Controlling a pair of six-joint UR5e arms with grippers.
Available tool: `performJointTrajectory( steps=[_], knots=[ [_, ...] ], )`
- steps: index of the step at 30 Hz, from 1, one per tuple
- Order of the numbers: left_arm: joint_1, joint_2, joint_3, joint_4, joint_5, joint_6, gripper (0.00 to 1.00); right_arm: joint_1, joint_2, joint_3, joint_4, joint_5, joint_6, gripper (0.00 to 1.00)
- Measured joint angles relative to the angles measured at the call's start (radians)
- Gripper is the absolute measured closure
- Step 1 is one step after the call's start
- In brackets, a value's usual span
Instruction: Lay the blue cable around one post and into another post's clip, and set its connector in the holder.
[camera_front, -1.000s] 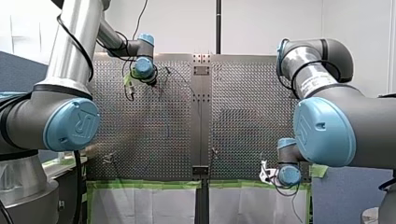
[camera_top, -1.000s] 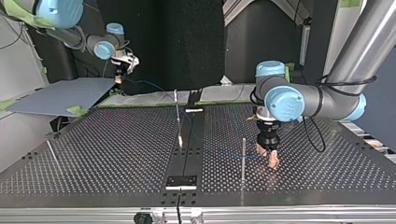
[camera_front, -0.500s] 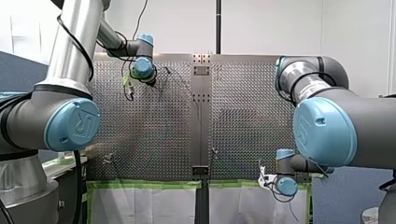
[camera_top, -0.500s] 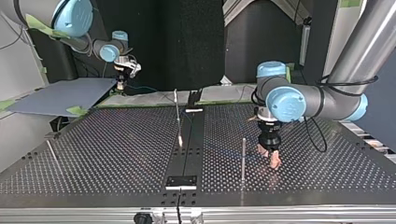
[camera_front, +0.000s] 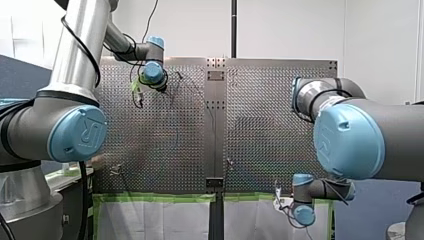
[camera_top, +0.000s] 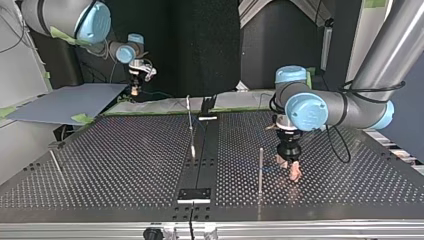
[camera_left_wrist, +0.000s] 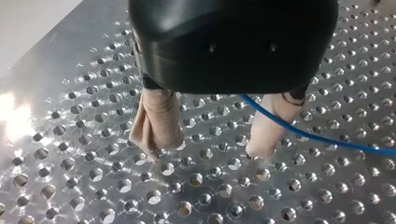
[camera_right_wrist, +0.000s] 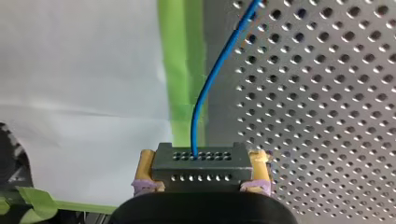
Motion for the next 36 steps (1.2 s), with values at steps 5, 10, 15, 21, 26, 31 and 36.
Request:
performJointTrajectory(
  steps=[5, 10, 15, 21, 26, 31, 36],
  knots=[
    [0.0, 0.0, 0.0, 0.0, 0.0, -0.001, 0.0, 0.014, 0.048, -0.001, -0.048, 0.0, -0.005, 1.0],
    [0.0, 0.0, 0.0, 0.001, 0.0, -0.002, 0.0, 0.025, 0.1, -0.001, -0.1, 0.0, -0.012, 1.0],
    [0.0, 0.0, 0.0, 0.002, 0.0, -0.003, 0.0, 0.035, 0.15, -0.002, -0.15, 0.0, -0.016, 1.0],
    [0.001, 0.0, 0.0, 0.003, 0.0, -0.005, 0.0, 0.045, 0.212, -0.001, -0.212, 0.009, -0.046, 1.0],
    [0.003, 0.0, 0.0, 0.003, 0.0, -0.005, 0.0, 0.038, 0.263, 0.006, -0.263, -0.003, -0.093, 1.0],
    [0.003, 0.0, 0.0, 0.001, 0.0, -0.006, 0.0, 0.037, 0.31, 0.016, -0.31, -0.013, -0.133, 1.0],
    [0.004, 0.0, 0.0, 0.0, 0.0, -0.006, 0.0, 0.049, 0.363, 0.048, -0.362, -0.021, -0.146, 1.0]
  ],
)
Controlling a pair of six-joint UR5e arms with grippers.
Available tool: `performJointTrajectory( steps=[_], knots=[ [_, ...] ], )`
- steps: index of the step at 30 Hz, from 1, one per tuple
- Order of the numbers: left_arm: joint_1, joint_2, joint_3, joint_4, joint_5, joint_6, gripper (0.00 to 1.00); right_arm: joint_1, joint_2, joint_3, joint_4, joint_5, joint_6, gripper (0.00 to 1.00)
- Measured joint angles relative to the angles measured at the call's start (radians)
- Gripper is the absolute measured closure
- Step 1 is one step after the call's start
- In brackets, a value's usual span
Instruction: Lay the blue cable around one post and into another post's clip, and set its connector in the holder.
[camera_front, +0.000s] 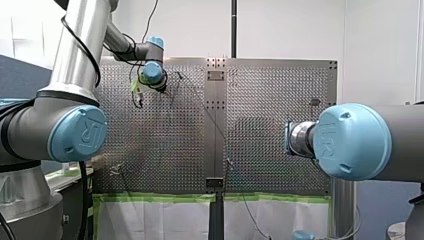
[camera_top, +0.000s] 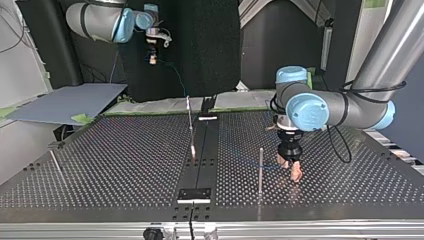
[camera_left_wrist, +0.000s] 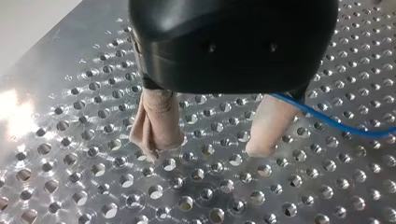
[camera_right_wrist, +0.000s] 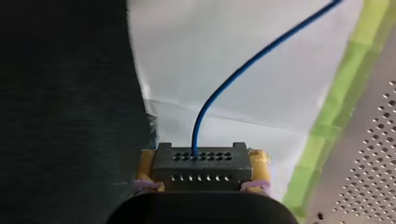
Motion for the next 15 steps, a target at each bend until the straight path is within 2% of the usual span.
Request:
performJointTrajectory(
  steps=[3, 6, 10, 15],
  knots=[
    [0.001, 0.0, 0.0, 0.0, 0.0, 0.0, 0.0, 0.007, 0.027, 0.029, -0.03, -0.001, -0.001, 1.0],
    [0.002, 0.0, 0.0, 0.0, 0.0, 0.0, 0.0, 0.019, 0.027, 0.056, -0.037, -0.001, -0.001, 1.0],
    [0.003, 0.0, 0.0, 0.0, 0.0, -0.001, 0.0, 0.048, -0.001, 0.09, -0.012, 0.011, 0.011, 1.0],
    [0.005, 0.0, 0.0, 0.0, 0.0, -0.001, 0.0, 0.094, -0.051, 0.096, 0.029, 0.052, 0.033, 1.0]
  ],
)
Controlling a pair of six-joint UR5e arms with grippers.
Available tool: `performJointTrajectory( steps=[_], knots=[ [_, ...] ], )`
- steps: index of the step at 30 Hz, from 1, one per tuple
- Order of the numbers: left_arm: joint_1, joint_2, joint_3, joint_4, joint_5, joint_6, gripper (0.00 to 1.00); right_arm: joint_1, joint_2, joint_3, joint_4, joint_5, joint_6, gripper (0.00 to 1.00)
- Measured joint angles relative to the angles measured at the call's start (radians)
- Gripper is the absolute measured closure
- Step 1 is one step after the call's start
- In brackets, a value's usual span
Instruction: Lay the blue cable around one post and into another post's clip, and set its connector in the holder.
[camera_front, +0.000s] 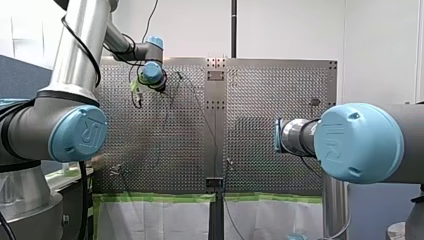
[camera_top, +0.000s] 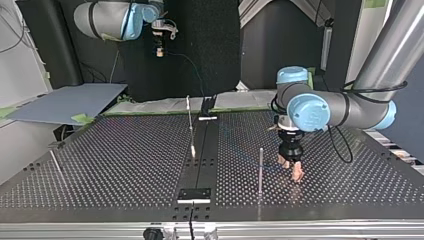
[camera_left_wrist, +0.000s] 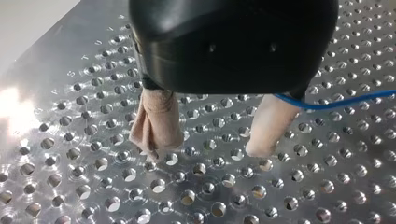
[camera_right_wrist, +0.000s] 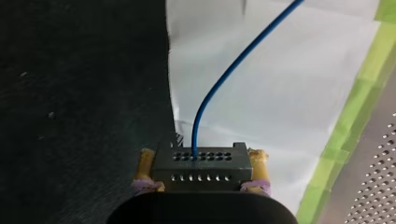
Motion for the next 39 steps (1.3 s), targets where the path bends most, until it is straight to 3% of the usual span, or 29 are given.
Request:
performJointTrajectory(
  steps=[7, 20, 39],
  knots=[
    [0.003, 0.0, 0.0, 0.001, 0.0, -0.001, 0.0, 0.019, -0.075, -0.014, 0.072, 0.023, 0.007, 1.0],
    [0.009, 0.0, 0.0, 0.0, 0.001, -0.002, 0.0, 0.007, -0.199, -0.014, 0.188, 0.033, 0.008, 1.0],
    [0.012, 0.0, 0.0, -0.001, 0.0, -0.009, 0.0, -0.018, -0.396, -0.01, 0.317, 0.033, 0.013, 1.0]
  ],
)
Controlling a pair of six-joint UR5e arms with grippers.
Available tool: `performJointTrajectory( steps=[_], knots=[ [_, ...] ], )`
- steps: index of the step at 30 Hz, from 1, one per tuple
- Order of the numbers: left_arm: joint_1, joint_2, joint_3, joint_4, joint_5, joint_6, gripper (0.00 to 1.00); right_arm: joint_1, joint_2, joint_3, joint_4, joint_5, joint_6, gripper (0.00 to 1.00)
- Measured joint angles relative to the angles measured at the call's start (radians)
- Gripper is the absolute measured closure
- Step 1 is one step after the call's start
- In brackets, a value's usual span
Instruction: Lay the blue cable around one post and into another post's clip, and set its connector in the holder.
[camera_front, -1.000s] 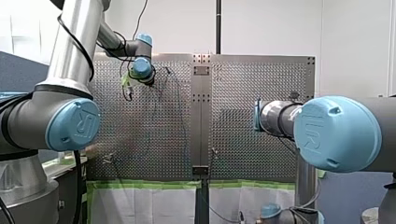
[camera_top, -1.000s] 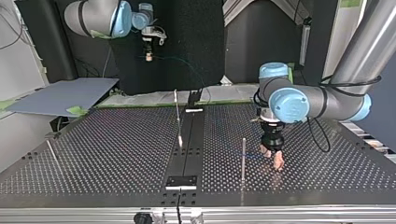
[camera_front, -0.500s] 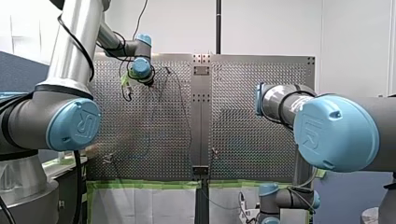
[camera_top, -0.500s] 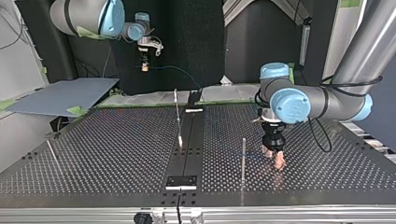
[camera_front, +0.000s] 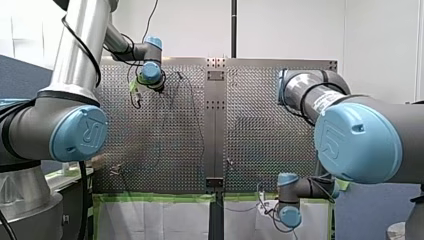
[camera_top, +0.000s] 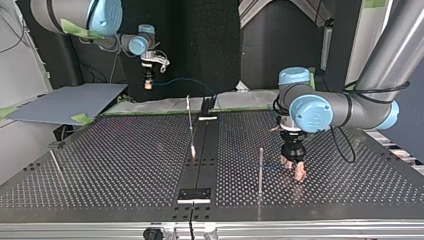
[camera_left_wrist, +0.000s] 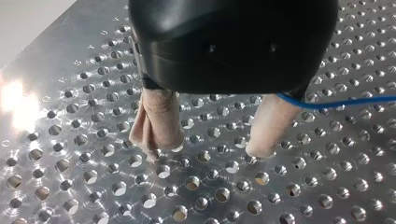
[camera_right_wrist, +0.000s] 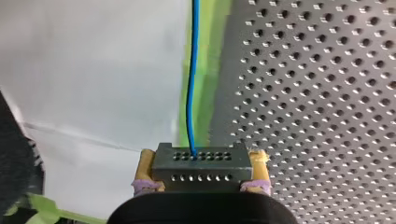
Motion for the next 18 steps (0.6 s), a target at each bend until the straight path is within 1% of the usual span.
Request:
performJointTrajectory(
  steps=[4, 8, 10, 18],
  knots=[
    [0.001, 0.0, 0.0, 0.0, 0.0, -0.001, 0.0, -0.003, -0.035, 0.02, -0.002, 0.0, 0.004, 1.0],
    [0.001, 0.0, 0.0, 0.0, 0.0, -0.004, 0.0, -0.009, -0.07, 0.052, -0.03, -0.006, 0.021, 1.0],
    [0.001, 0.0, 0.0, 0.0, 0.0, -0.004, 0.0, -0.01, -0.088, 0.069, -0.048, -0.011, 0.026, 1.0],
    [0.001, 0.0, 0.0, 0.0, 0.0, -0.007, 0.0, -0.013, -0.172, 0.119, -0.127, -0.03, 0.021, 1.0]
  ],
)
